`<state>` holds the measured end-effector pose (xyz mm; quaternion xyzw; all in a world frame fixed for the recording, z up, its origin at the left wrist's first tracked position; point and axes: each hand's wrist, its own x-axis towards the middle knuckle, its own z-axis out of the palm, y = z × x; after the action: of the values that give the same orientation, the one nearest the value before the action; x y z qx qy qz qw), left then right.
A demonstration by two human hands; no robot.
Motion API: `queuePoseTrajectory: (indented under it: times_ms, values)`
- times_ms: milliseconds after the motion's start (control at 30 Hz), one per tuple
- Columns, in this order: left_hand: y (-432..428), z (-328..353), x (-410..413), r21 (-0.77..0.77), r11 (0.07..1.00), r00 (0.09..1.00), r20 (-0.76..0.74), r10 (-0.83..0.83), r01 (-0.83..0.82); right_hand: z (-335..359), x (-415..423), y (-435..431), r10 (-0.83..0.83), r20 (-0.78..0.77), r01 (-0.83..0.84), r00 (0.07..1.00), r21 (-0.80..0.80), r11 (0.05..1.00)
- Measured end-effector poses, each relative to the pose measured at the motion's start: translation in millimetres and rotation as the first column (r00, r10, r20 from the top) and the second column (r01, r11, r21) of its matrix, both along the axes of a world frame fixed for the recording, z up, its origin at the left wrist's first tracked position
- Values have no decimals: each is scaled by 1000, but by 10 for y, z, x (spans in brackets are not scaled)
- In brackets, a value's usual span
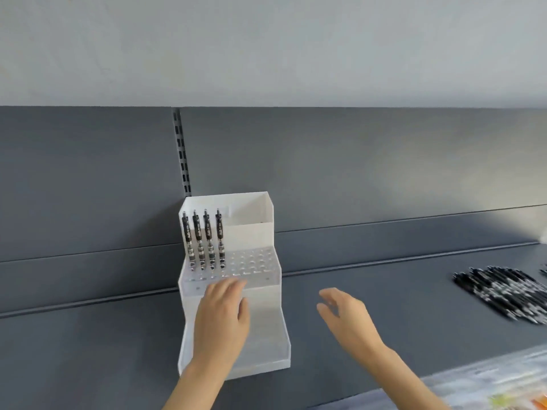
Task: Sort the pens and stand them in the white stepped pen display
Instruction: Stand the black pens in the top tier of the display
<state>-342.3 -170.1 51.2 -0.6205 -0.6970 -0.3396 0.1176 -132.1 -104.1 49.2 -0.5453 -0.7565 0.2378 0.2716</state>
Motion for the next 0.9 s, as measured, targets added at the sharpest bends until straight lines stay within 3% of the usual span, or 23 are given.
queuePoseTrajectory:
  times_ms: [133, 333, 900]
  values:
    - [152, -107, 760, -228, 968, 993, 83, -87, 104, -154, 734, 72, -22, 177, 15, 984, 38, 999]
    - [267, -270, 1794, -398, 906, 987, 124, -99, 141, -273, 1837, 29, -48, 177, 50, 983, -2, 999]
    - [1104, -403, 4056, -454, 818, 926, 295, -237, 354, -286, 4204, 267, -267, 113, 279, 957, -102, 955]
